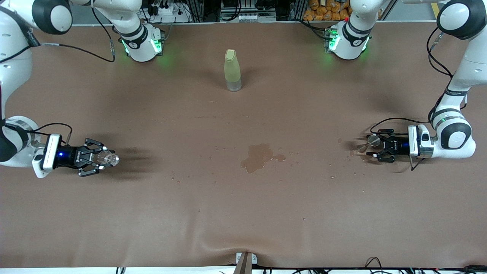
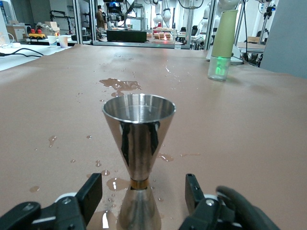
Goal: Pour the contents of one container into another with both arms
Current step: 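Grasp the glass cup with the right gripper while the left gripper grasps the jigger, then carry the glass cup and jigger toward each other at table center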
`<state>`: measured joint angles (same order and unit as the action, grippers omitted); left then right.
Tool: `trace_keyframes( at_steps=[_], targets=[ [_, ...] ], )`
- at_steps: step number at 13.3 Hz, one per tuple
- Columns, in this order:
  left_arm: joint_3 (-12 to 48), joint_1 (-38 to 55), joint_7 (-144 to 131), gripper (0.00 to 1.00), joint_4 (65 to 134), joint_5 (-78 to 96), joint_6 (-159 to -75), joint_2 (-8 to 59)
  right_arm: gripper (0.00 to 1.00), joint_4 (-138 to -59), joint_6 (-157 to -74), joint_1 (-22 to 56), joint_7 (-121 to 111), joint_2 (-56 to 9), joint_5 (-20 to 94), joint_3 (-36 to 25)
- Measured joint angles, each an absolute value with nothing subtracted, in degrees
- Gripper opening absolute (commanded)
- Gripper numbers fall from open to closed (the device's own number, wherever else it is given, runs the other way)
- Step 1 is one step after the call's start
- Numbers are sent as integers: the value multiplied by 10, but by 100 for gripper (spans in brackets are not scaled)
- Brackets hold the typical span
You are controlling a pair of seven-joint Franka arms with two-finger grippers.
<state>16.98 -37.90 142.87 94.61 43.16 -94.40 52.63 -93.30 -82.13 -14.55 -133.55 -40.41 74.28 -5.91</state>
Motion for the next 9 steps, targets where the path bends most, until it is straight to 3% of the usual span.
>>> trace_keyframes(
  at_steps=[3, 9],
  targets=[
    [170, -377, 1429, 51, 946, 440, -944, 526, 1, -1026, -861, -99, -1335, -346, 787, -58],
    [171, -374, 1429, 21, 946, 440, -944, 526, 2, -1138, -962, 24, -1335, -272, 906, -56]
  ],
)
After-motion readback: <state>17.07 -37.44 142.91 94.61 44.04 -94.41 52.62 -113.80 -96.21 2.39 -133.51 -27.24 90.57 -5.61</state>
